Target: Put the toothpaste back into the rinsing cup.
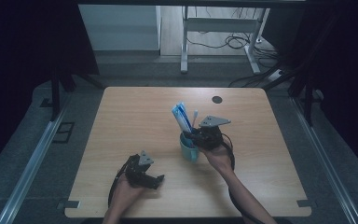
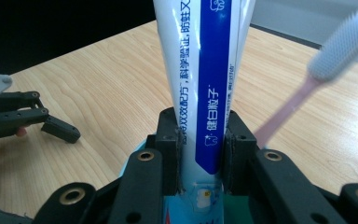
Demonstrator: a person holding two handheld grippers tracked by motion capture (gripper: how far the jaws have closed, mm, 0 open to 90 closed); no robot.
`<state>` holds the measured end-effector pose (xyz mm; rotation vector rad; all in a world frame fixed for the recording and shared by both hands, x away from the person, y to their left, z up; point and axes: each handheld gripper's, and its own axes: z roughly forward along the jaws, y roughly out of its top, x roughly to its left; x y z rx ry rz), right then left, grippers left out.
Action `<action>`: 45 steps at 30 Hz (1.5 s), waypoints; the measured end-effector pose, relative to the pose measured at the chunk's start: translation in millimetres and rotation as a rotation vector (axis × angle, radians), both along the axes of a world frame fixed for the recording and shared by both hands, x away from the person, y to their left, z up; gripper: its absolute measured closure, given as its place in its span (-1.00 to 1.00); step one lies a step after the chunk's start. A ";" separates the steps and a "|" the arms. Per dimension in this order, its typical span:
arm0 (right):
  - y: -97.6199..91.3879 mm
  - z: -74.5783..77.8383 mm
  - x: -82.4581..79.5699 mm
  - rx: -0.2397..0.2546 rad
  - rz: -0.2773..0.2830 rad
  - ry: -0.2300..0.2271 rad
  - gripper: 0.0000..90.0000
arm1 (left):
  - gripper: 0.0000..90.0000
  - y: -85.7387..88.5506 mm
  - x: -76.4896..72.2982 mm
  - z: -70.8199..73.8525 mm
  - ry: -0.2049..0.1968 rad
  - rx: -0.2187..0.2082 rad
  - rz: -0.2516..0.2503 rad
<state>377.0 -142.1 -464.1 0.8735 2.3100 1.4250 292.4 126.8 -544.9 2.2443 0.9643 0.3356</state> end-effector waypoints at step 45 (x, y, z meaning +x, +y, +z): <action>-2.8 3.7 -2.8 -0.033 0.020 0.040 0.17 | -0.97 -0.1 -0.1 -0.1 0.002 -0.002 0.002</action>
